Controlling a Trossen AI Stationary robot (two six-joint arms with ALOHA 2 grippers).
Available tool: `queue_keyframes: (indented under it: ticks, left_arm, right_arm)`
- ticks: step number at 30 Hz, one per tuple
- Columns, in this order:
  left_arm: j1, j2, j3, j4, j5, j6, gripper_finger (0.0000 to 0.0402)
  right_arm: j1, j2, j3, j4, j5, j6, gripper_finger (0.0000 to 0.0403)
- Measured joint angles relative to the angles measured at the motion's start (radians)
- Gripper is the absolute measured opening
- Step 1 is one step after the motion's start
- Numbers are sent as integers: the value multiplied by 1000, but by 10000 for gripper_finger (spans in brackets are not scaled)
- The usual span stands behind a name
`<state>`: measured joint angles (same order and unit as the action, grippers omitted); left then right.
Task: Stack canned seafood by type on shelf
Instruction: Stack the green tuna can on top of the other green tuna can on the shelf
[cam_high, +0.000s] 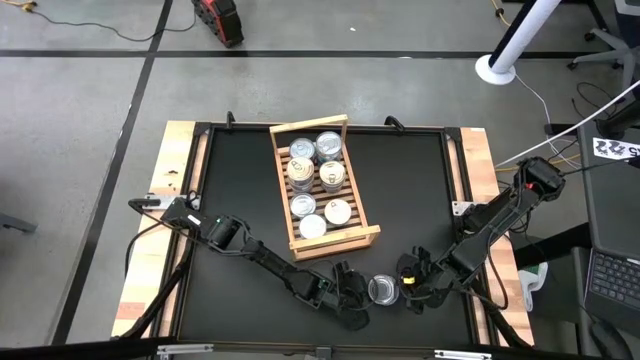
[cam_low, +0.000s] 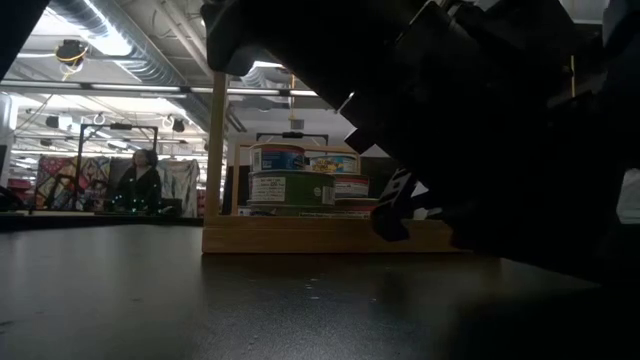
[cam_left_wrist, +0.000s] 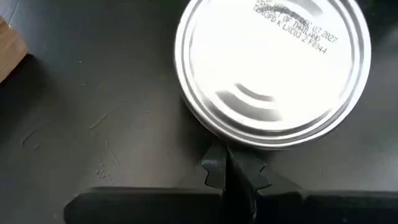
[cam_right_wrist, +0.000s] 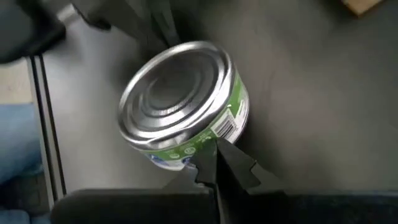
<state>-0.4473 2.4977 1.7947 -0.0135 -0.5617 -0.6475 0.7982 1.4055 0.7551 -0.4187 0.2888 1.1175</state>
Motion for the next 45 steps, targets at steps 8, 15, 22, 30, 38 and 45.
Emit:
queue_keyframes:
  ticks: [8, 15, 22, 30, 38, 45]
  left_arm:
    - [0, 0, 0, 0, 0, 1, 0]
    - [2, 0, 0, -1, 1, 1, 0]
    - [2, 0, 0, -1, 1, 1, 0]
    - [2, 0, 0, -2, 3, 1, 0]
    - [3, 0, 0, -3, 4, 0, 0]
    - [3, 0, 0, -3, 4, 0, 0]
  right_arm:
    - [-1, -12, 1, 8, 51, 0, 5]
    - [-1, -16, 1, 18, 56, 0, 5]
    - [-2, -32, 0, 38, 133, -1, 5]
    - [-2, -43, 4, 115, 137, -43, 5]
    - [0, -42, 3, 185, 129, -100, 5]
    - [0, -39, 2, 192, 146, -105, 5]
